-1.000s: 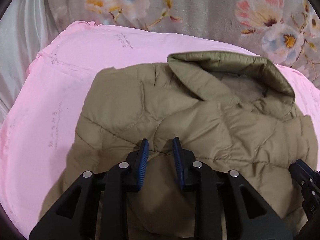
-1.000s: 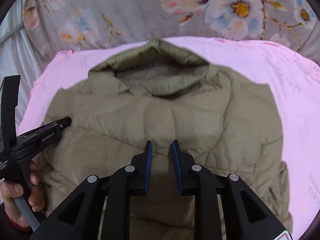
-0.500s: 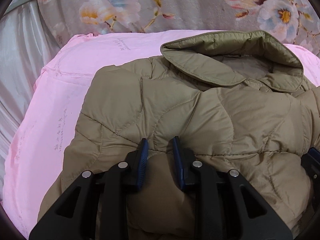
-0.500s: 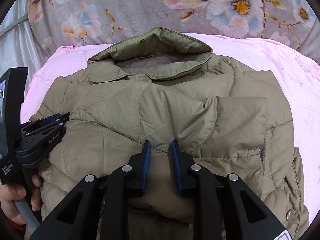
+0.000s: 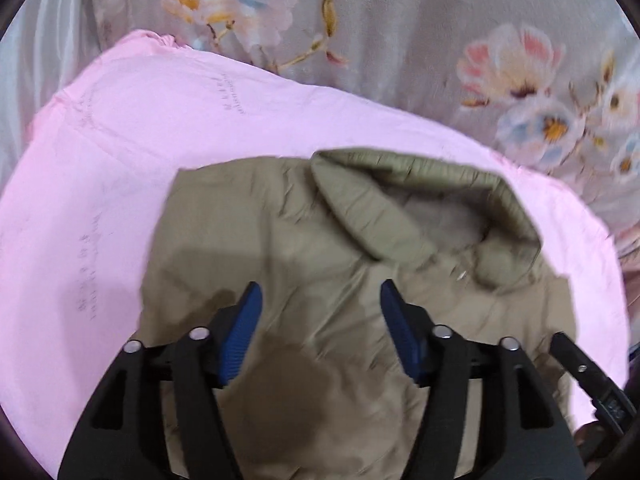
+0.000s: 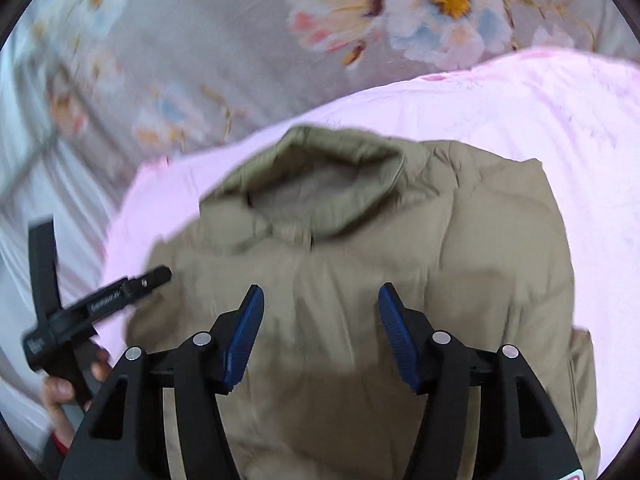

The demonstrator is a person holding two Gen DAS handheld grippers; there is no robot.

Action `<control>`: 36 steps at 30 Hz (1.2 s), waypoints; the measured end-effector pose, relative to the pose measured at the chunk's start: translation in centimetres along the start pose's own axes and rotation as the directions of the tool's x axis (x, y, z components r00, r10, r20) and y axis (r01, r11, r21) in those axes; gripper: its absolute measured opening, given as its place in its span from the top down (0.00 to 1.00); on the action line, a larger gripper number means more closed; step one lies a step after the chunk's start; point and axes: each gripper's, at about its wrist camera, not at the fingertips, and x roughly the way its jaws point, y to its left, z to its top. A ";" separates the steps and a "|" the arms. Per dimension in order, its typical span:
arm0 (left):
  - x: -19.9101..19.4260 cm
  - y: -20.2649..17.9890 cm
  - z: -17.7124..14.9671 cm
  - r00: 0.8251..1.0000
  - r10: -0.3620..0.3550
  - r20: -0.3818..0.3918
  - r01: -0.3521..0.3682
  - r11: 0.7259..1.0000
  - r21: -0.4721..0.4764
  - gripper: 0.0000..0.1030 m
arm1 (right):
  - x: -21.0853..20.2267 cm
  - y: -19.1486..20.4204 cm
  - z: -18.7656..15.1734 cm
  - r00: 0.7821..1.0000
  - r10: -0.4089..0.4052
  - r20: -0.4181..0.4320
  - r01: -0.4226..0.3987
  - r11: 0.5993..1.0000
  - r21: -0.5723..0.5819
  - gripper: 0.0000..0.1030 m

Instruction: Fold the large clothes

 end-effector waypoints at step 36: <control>3.9 -1.6 1.5 1.000 0.006 0.027 -0.008 0.995 0.098 0.86 | 3.9 -3.2 2.2 0.989 -0.148 -0.016 0.147 0.988 -0.056 0.90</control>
